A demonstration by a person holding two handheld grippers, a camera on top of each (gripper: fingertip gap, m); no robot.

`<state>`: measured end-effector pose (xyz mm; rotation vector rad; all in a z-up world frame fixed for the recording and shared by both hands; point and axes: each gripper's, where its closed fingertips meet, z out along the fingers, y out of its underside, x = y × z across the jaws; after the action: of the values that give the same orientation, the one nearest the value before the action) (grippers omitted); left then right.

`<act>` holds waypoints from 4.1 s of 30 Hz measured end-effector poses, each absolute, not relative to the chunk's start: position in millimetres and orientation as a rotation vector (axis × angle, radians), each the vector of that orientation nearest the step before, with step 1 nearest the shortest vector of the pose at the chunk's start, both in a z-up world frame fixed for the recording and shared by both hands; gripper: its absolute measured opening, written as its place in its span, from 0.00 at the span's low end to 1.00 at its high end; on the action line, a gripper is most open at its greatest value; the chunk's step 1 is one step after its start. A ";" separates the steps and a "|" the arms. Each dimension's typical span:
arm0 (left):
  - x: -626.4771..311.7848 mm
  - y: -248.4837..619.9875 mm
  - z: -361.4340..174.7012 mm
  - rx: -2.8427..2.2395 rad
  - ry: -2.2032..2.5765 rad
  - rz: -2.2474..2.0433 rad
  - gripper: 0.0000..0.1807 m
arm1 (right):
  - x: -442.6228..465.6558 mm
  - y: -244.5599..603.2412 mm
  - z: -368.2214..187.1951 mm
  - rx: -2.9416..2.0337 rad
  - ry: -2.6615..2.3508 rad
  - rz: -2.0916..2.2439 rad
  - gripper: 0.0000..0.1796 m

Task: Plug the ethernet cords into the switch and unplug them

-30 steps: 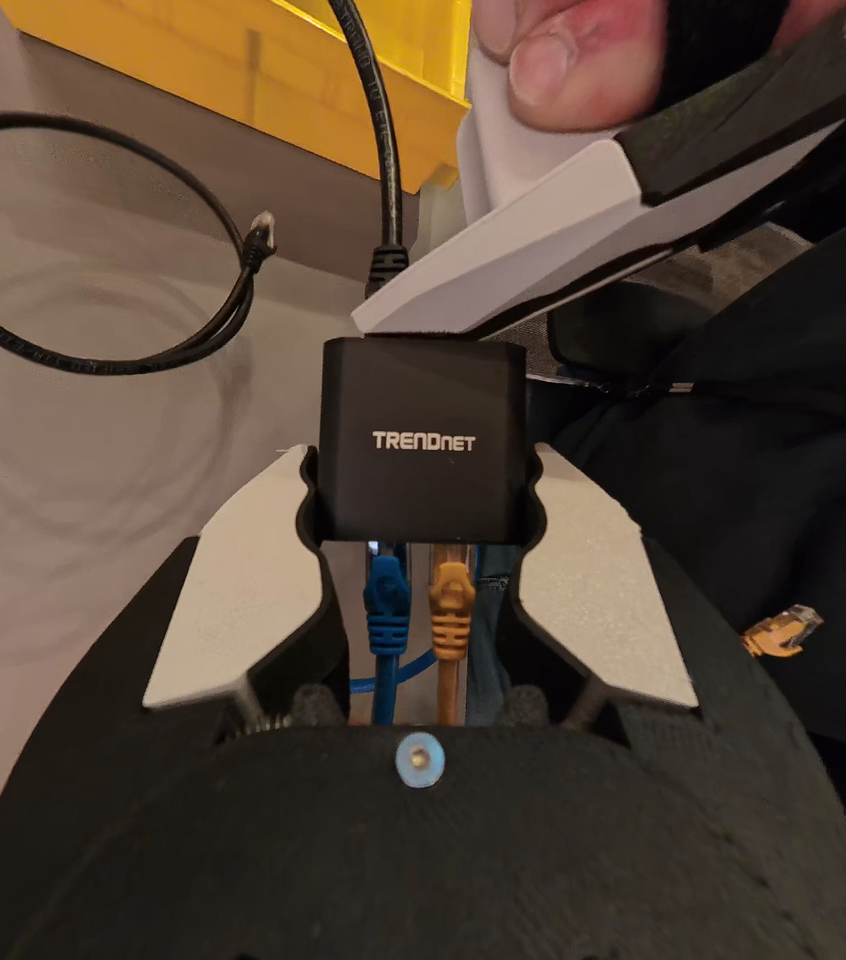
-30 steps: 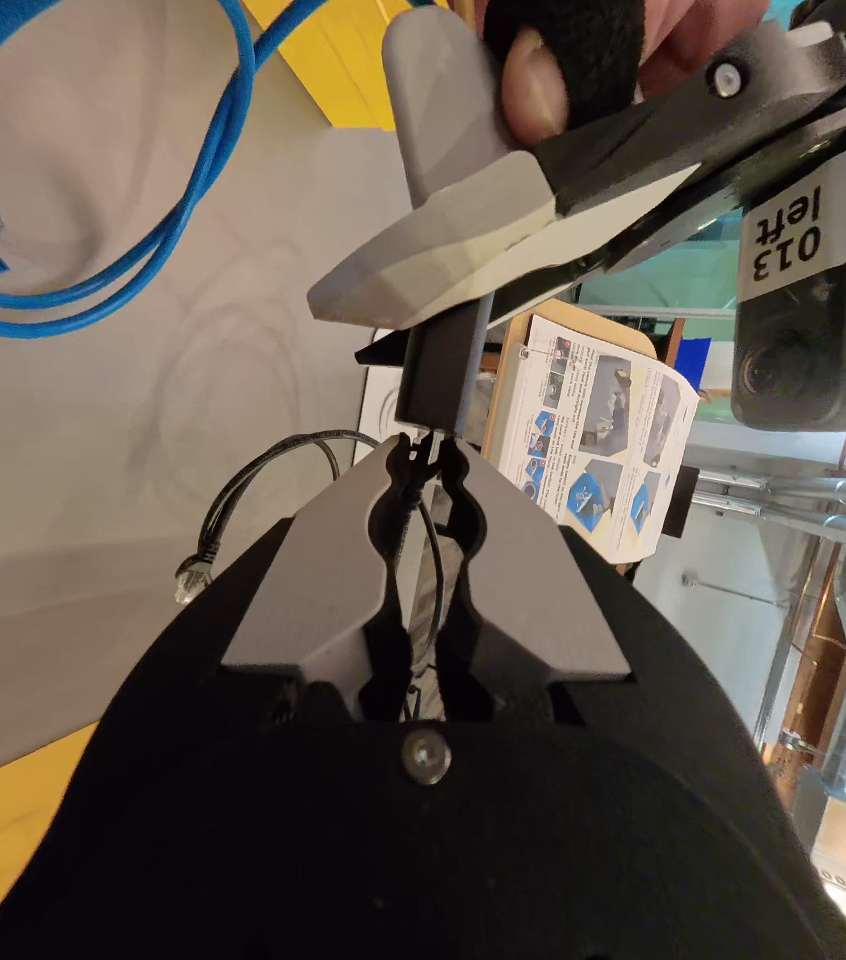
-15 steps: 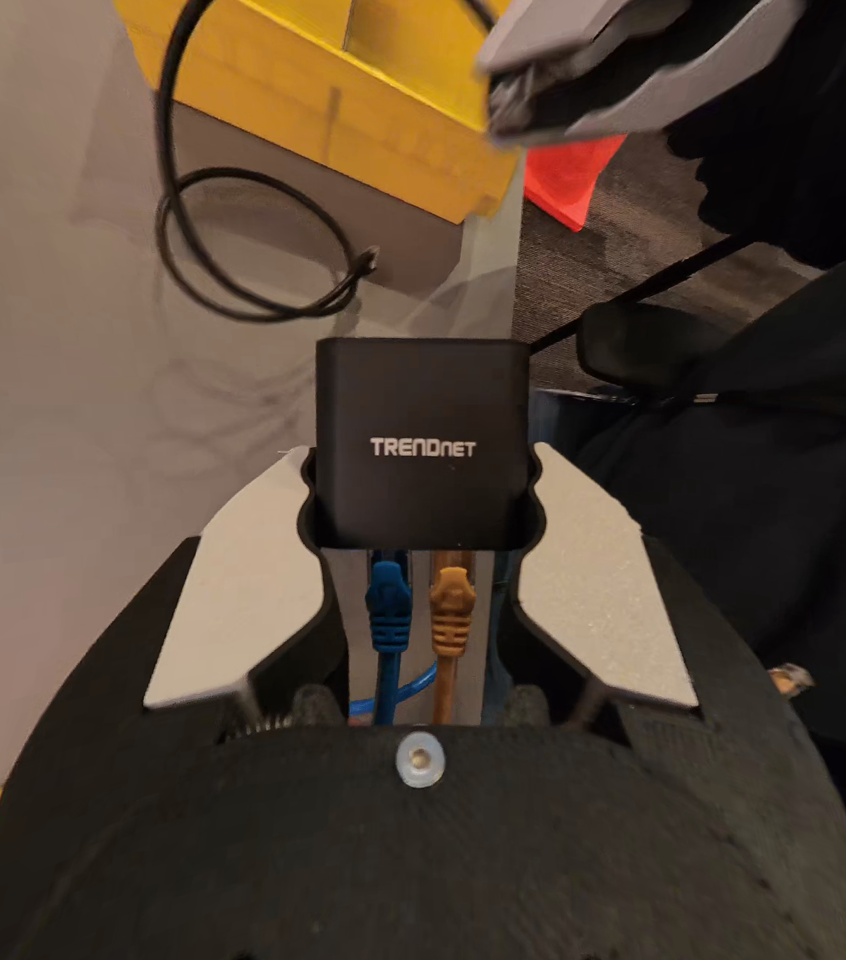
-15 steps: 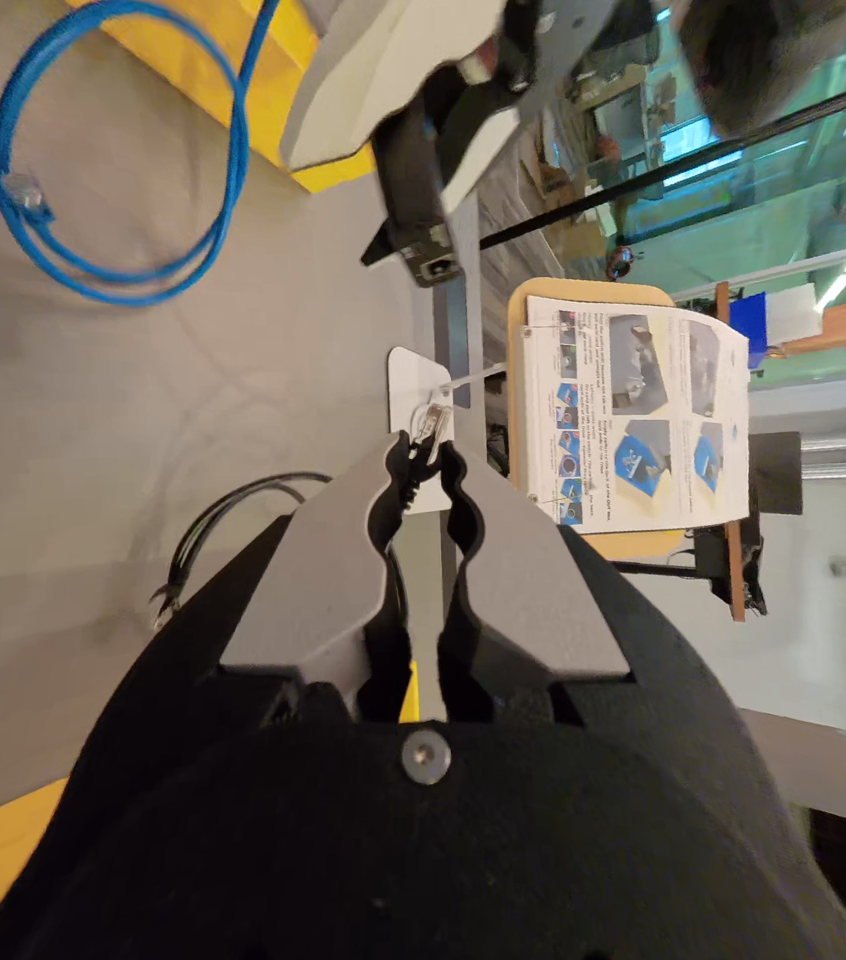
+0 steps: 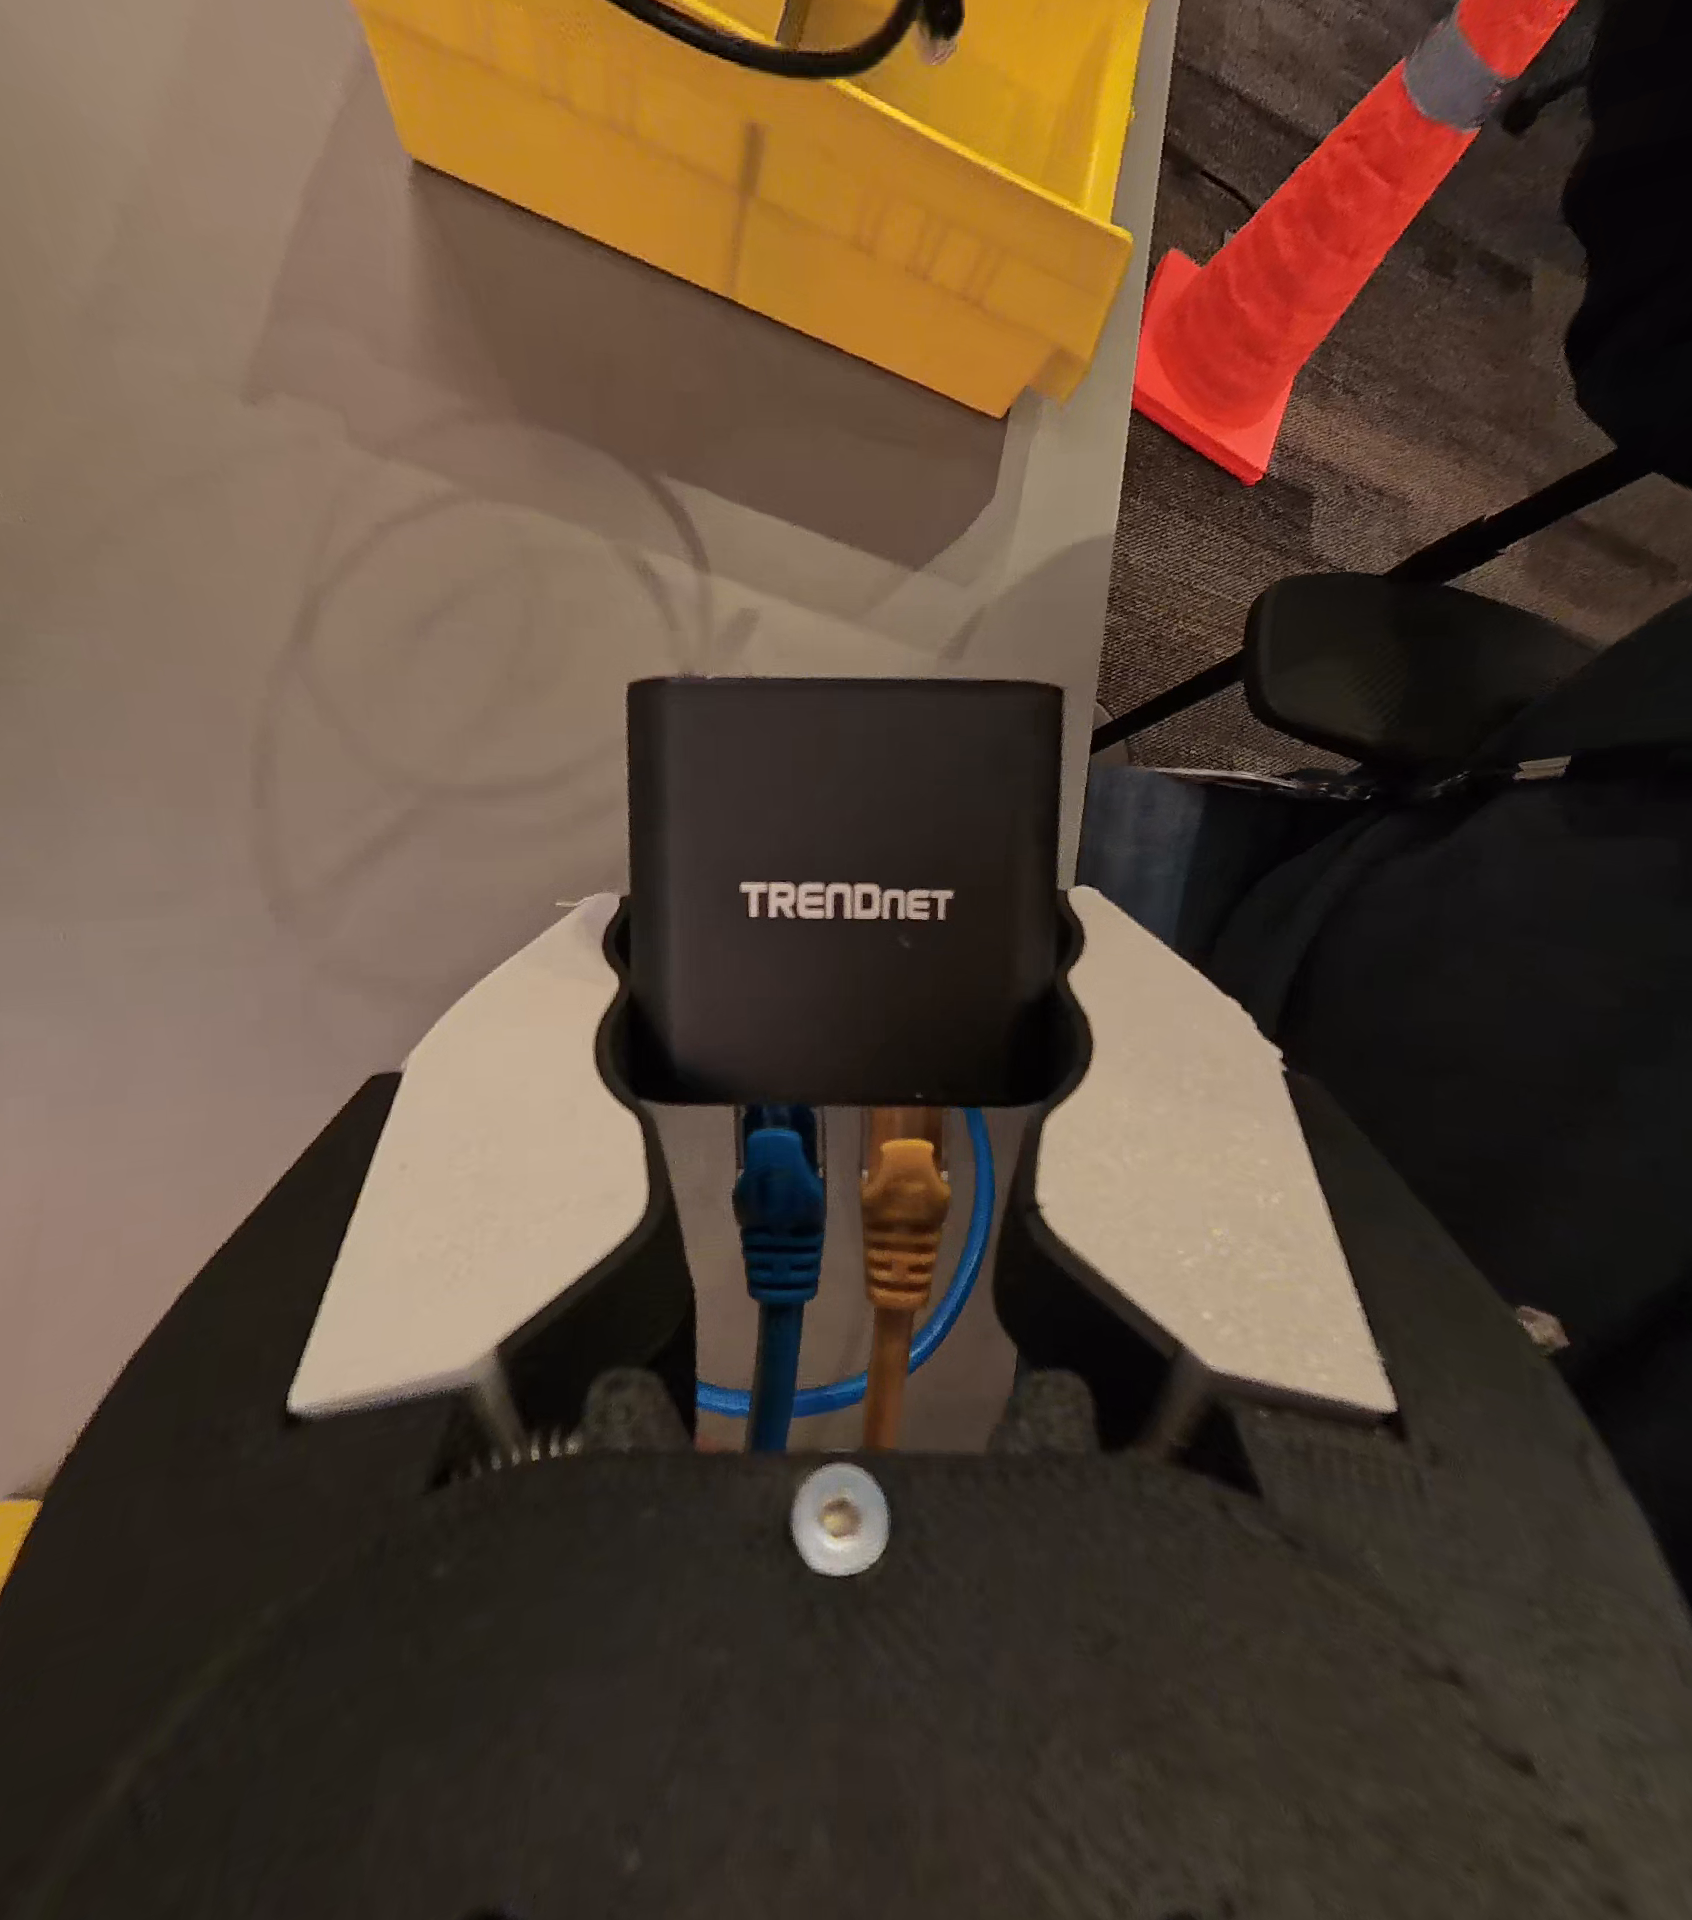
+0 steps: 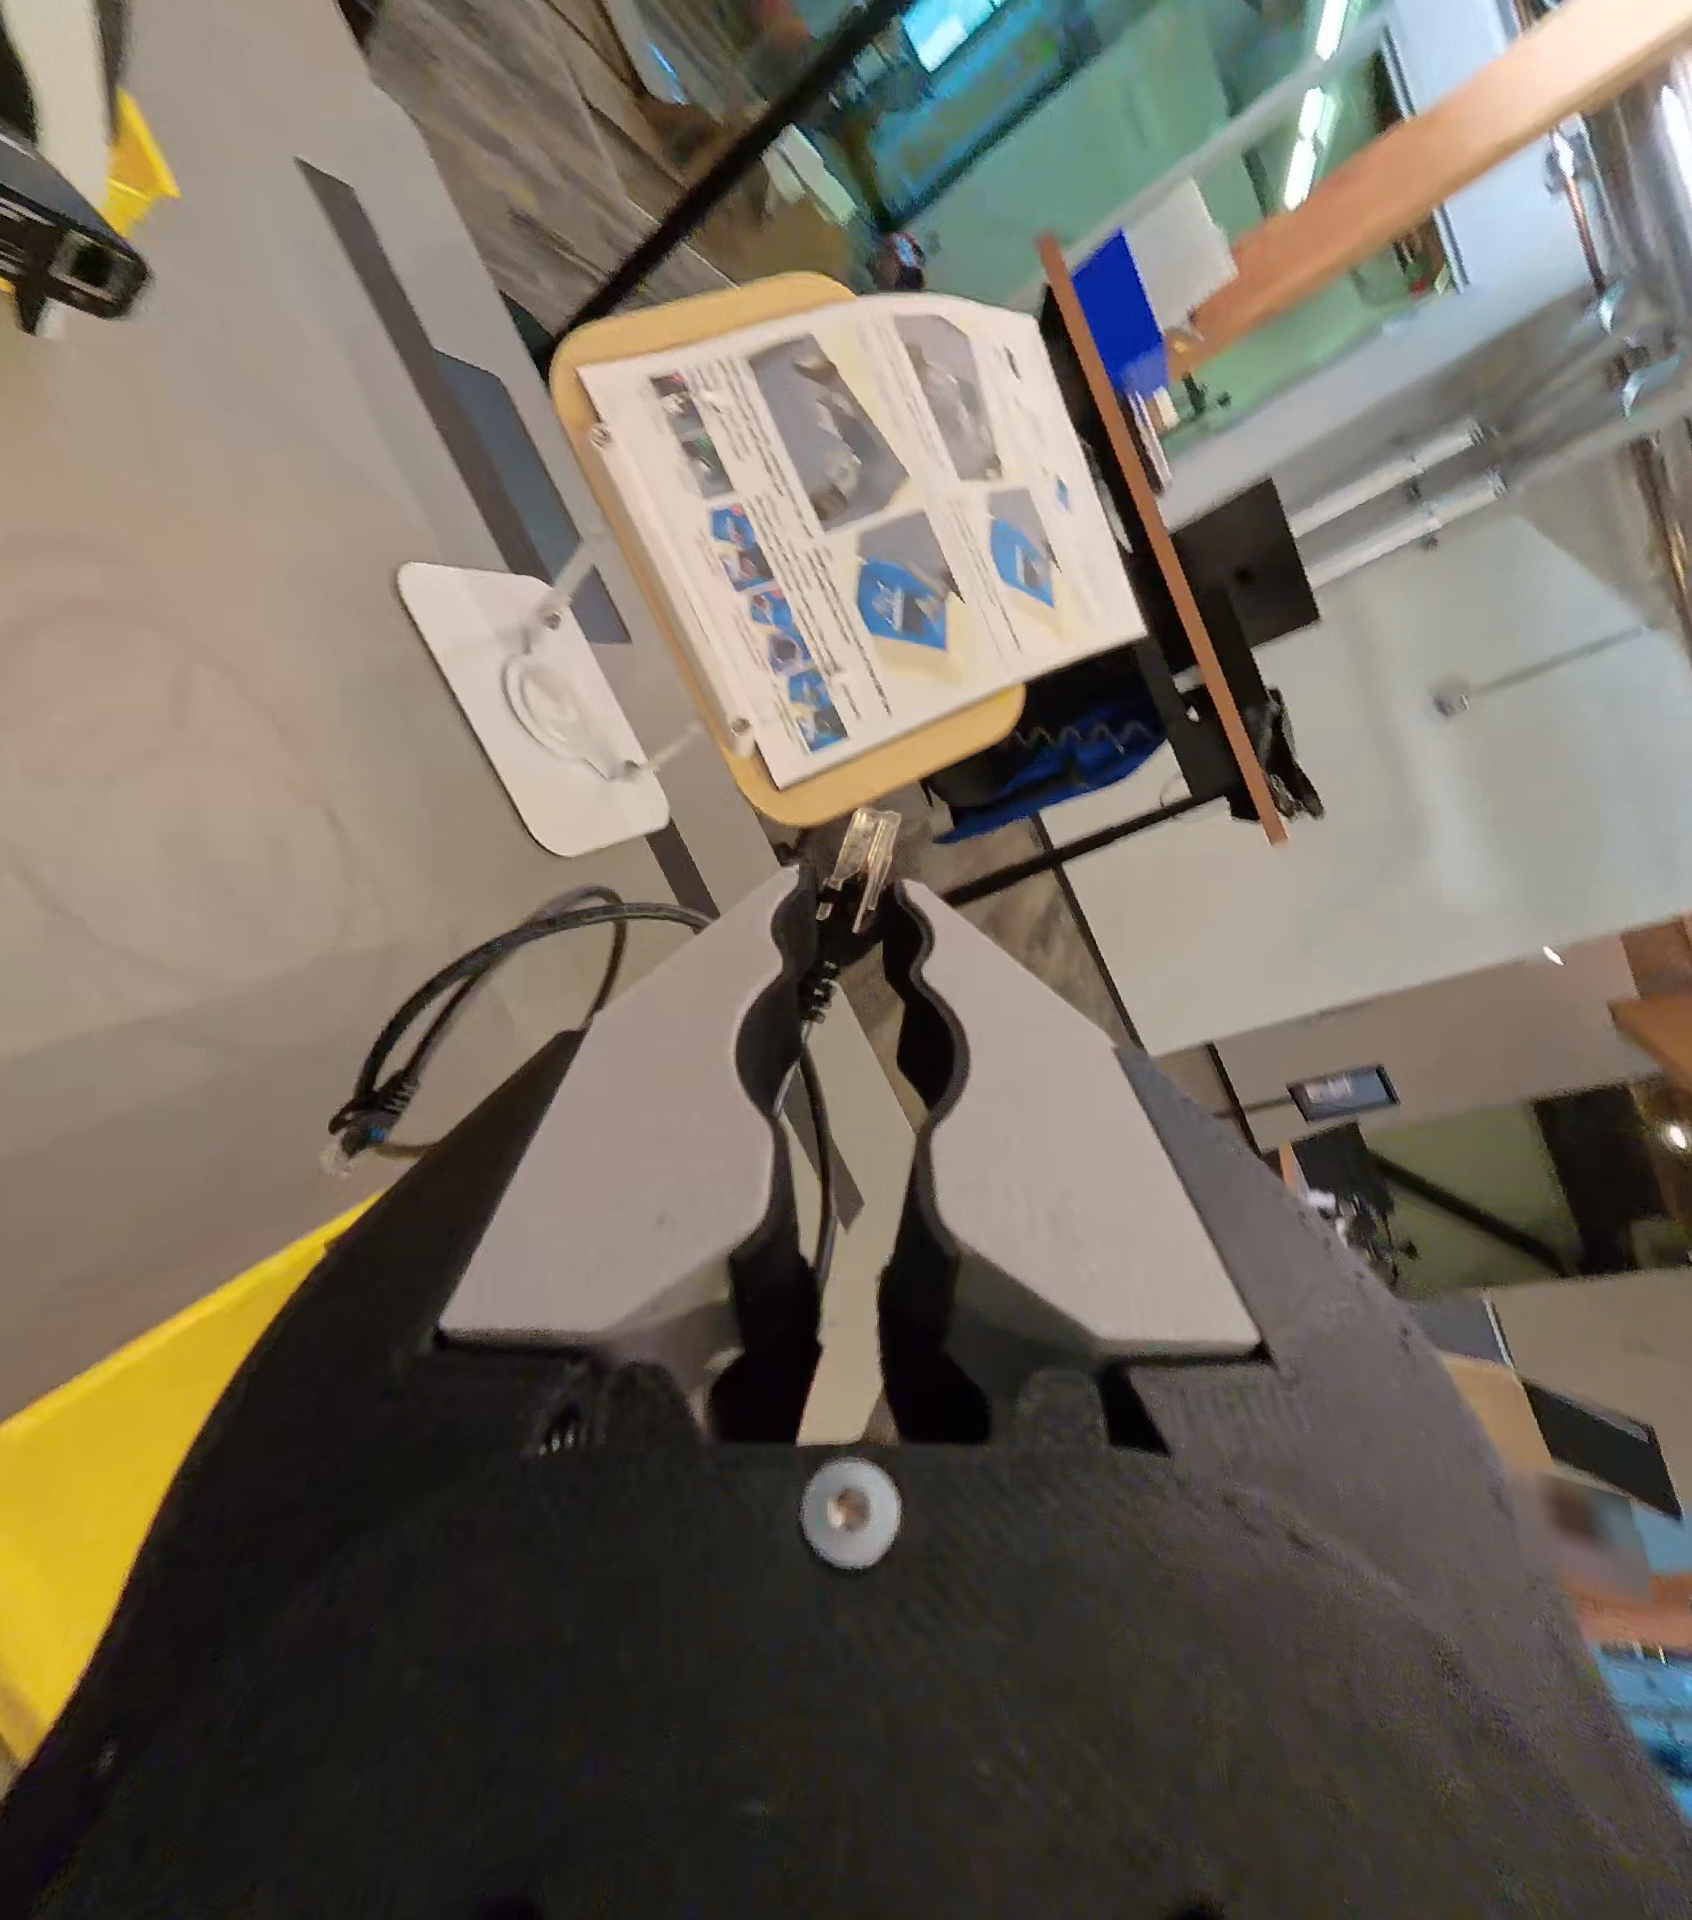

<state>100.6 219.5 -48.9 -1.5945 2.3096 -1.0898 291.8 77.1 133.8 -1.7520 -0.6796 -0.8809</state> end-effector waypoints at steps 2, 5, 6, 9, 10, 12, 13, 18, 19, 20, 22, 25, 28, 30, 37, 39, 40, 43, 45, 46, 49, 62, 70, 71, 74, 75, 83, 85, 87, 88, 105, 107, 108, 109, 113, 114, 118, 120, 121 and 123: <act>99.3 221.1 -53.3 -1.606 2.310 -1.080 0.41 | 304.5 59.0 133.2 -1.779 -0.624 -0.925 0.06; 97.9 221.5 -57.1 -1.609 2.308 -1.075 0.40 | 316.2 37.6 131.7 -1.769 -0.530 -0.916 0.06; 97.4 221.5 -58.0 -1.610 2.308 -1.070 0.41 | 318.4 29.5 135.3 -1.750 -0.502 -0.924 0.06; 96.3 220.6 -60.0 -1.614 2.311 -1.064 0.40 | 320.4 10.9 148.5 -1.715 -0.419 -0.862 0.06; 96.2 220.5 -60.6 -1.614 2.312 -1.058 0.40 | 324.1 5.3 153.2 -1.705 -0.395 -0.865 0.06; 96.4 219.6 -61.0 -1.614 2.314 -1.059 0.40 | 320.6 -2.8 165.9 -1.660 -0.371 -0.789 0.06; 96.4 219.3 -61.4 -1.614 2.315 -1.059 0.40 | 319.7 -7.3 172.6 -1.637 -0.367 -0.777 0.06; 96.5 218.3 -64.3 -1.615 2.315 -1.062 0.41 | 321.8 -28.4 194.3 -1.581 -0.337 -0.833 0.06; 96.6 218.3 -65.3 -1.615 2.317 -1.061 0.41 | 321.5 -30.7 195.5 -1.581 -0.336 -0.850 0.06; 96.5 218.1 -66.1 -1.616 2.319 -1.062 0.41 | 320.7 -31.2 194.5 -1.589 -0.336 -0.849 0.06; 96.7 217.8 -67.2 -1.616 2.323 -1.061 0.40 | 326.8 -27.9 181.4 -1.640 -0.332 -0.873 0.06; 96.5 216.5 -67.5 -1.609 2.322 -1.069 0.41 | 345.9 -20.0 144.1 -1.733 -0.303 -0.894 0.06; 95.1 215.9 -69.4 -1.610 2.323 -1.071 0.41 | 366.6 -10.3 93.2 -1.825 -0.260 -0.868 0.06; 93.7 216.1 -71.3 -1.617 2.325 -1.068 0.40 | 376.8 -5.3 59.1 -1.880 -0.207 -0.815 0.06; 90.8 220.0 -74.0 -1.637 2.327 -1.048 0.41 | 350.0 9.5 6.8 -1.930 -0.171 -0.606 0.06; 92.3 219.7 -73.9 -1.633 2.329 -1.050 0.41 | 342.1 16.7 -0.6 -1.928 -0.172 -0.533 0.06; 93.3 218.9 -73.7 -1.629 2.328 -1.055 0.40 | 348.1 17.7 -10.4 -1.960 -0.169 -0.565 0.06; 94.6 216.2 -73.7 -1.618 2.327 -1.062 0.41 | 355.9 22.2 -43.2 -2.004 -0.110 -0.479 0.06; 93.8 214.8 -74.0 -1.615 2.328 -1.067 0.41 | 366.4 16.7 -77.2 -2.116 -0.066 -0.490 0.06; 93.2 215.0 -74.5 -1.615 2.330 -1.064 0.41 | 370.3 12.4 -96.8 -2.195 -0.034 -0.480 0.06; 92.9 217.8 -75.8 -1.626 2.328 -1.060 0.40 | 377.2 1.2 -134.2 -2.350 -0.037 -0.544 0.06; 113.3 235.0 -67.7 -1.592 2.180 -0.984 0.41 | 363.9 13.3 -65.5 -2.276 -0.032 -0.634 0.40; 144.9 244.8 -53.6 -1.406 2.016 -0.708 0.40 | 174.3 139.3 5.2 -1.836 -0.181 0.393 0.35; 148.1 243.4 -52.8 -1.367 2.007 -0.654 0.40 | 162.8 154.7 2.6 -1.820 -0.167 0.495 0.35; 155.5 235.0 -51.3 -1.268 1.984 -0.550 0.40 | 140.4 193.9 -7.3 -1.785 -0.107 0.790 0.35; 157.4 232.1 -51.0 -1.243 1.974 -0.531 0.40 | 136.4 203.6 -10.4 -1.781 -0.094 0.856 0.35; 146.7 225.0 -54.0 -1.154 2.010 -0.479 0.42 | 125.0 215.4 -23.6 -1.849 -0.339 0.898 0.13; 137.3 219.2 -49.0 -1.151 2.074 -0.561 0.42 | 121.5 208.5 -30.6 -1.948 -0.500 0.832 0.13; 128.6 213.5 -45.8 -1.144 2.169 -0.612 0.39 | 117.5 199.9 -36.2 -2.035 -0.702 0.753 0.13; 124.2 209.5 -45.8 -1.135 2.234 -0.629 0.37 | 115.9 196.5 -39.4 -2.076 -0.800 0.715 0.13; 133.1 224.4 -26.2 -1.580 1.704 -1.497 0.13 | 133.6 207.4 -32.1 -2.066 -0.580 0.309 0.45; 136.5 224.6 -23.9 -1.586 1.639 -1.529 0.13 | 121.7 211.7 -51.6 -2.089 -0.547 0.237 0.50; 138.0 223.6 -23.1 -1.583 1.621 -1.529 0.13 | 116.6 215.8 -59.2 -2.092 -0.526 0.209 0.52; 139.3 221.5 -22.3 -1.581 1.609 -1.528 0.13 | 111.2 221.1 -63.9 -2.082 -0.488 0.207 0.52; 140.5 215.9 -16.6 -1.581 1.564 -1.550 0.13 | 113.1 241.3 -58.8 -1.960 -0.317 0.197 0.40; 140.4 216.9 -14.7 -1.585 1.547 -1.557 0.13 | 114.0 244.1 -56.7 -1.932 -0.300 0.217 0.37; 137.3 218.4 -10.2 -1.583 1.551 -1.619 0.13 | 110.4 243.5 -51.7 -1.898 -0.367 0.348 0.28; 133.5 215.7 -10.2 -1.548 1.615 -1.613 0.14 | 107.7 238.5 -51.7 -1.918 -0.448 0.388 0.28; 130.4 213.2 -10.0 -1.516 1.663 -1.593 0.16 | 105.3 234.9 -51.4 -1.923 -0.510 0.410 0.28; 124.2 212.8 -8.1 -1.442 1.739 -1.508 0.25 | 106.5 228.4 -54.6 -1.971 -0.619 0.415 0.28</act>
<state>124.2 212.8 -8.1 -1.4420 1.7393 -1.5082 106.5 228.4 -54.6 -1.9710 -0.6188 0.4148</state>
